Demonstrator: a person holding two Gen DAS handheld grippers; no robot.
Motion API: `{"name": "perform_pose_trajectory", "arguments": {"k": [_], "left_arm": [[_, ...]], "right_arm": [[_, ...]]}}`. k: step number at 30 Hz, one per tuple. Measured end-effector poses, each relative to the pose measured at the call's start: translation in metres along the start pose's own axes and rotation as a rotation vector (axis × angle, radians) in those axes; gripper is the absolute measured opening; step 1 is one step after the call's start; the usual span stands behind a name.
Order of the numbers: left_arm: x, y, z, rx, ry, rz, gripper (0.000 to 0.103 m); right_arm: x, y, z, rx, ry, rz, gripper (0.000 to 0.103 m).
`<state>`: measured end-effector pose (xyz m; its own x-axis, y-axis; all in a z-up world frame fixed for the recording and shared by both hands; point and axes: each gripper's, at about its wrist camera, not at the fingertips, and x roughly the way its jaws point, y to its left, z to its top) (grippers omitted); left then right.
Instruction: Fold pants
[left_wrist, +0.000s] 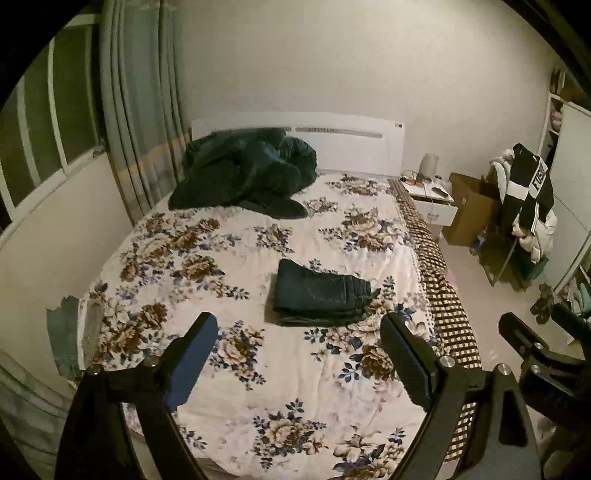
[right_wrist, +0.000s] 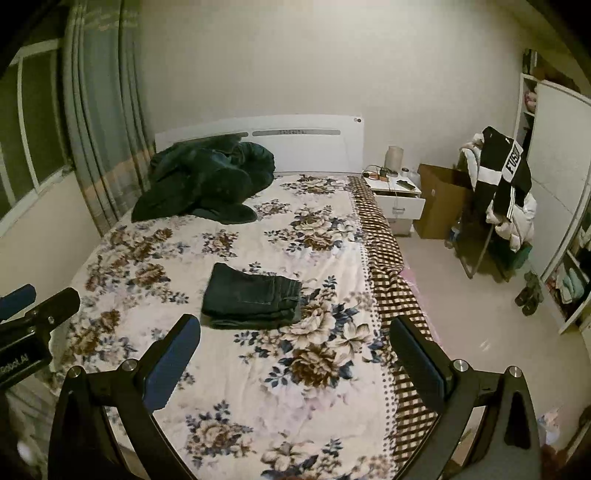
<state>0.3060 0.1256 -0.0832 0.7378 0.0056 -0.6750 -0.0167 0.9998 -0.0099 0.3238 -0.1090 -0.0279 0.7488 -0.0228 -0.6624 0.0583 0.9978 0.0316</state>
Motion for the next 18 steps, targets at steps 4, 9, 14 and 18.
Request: {"name": "perform_pose_trajectory", "arguments": {"k": [4,9,14,18], "left_arm": [[-0.017,0.008,-0.005,-0.004,-0.020,-0.020,0.103],[-0.022,0.013,-0.015,-0.001,-0.010,-0.013,0.103],[-0.029,0.014,-0.024,0.005,-0.003,0.001,0.103],[-0.033,0.015,-0.026,0.005,-0.006,0.007,0.103]], "right_arm": [[-0.029,0.009,0.000,-0.008,-0.019,0.001,0.103],[-0.049,0.020,-0.003,0.002,-0.037,0.001,0.103],[-0.055,0.025,-0.008,0.006,-0.029,-0.003,0.103],[-0.053,0.027,-0.007,0.000,-0.025,-0.003,0.103]]}}
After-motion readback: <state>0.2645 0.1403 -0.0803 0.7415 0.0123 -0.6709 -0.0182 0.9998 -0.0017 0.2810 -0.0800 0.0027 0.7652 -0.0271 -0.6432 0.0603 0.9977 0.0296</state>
